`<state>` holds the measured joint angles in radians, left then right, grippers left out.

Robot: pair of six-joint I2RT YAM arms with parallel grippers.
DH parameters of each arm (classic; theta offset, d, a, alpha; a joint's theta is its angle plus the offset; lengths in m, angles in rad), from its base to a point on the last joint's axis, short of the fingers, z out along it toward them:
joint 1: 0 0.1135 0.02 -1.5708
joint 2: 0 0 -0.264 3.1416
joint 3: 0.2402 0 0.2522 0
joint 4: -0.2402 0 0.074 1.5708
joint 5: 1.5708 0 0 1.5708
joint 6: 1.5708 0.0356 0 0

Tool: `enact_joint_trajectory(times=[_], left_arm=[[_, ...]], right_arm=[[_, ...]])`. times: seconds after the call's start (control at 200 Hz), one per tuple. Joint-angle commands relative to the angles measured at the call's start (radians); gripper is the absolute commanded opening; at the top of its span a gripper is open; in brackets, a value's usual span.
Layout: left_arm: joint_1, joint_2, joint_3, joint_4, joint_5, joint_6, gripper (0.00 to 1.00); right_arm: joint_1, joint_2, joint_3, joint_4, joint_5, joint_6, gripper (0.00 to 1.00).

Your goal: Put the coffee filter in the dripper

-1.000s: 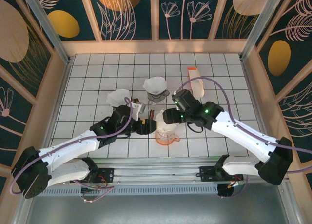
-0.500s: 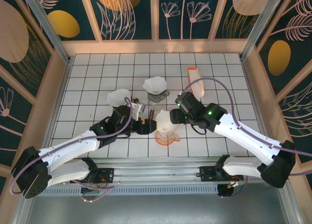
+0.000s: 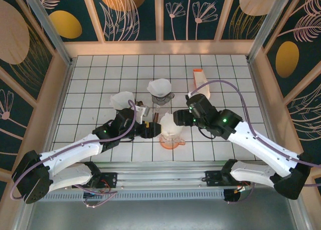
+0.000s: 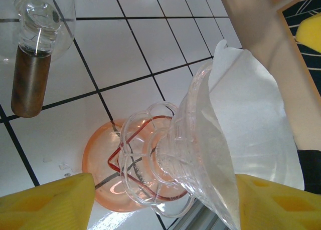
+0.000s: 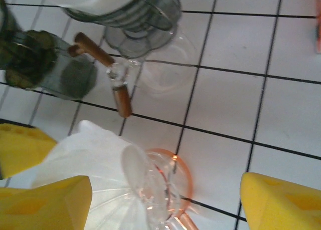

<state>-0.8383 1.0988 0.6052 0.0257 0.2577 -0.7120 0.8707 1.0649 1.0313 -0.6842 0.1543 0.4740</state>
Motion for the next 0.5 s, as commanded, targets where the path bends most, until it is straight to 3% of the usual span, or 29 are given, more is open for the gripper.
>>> enact_joint_trajectory(times=[0.0,0.495], left_arm=[[-0.006,0.003,-0.007,0.0,-0.002,0.001,0.72],[-0.005,-0.004,-0.012,-0.017,-0.006,0.0,0.71]], right_arm=[[0.004,0.033,-0.03,0.03,-0.068,-0.006,0.75],[-0.02,0.048,-0.049,-0.068,0.095,0.043,0.56]])
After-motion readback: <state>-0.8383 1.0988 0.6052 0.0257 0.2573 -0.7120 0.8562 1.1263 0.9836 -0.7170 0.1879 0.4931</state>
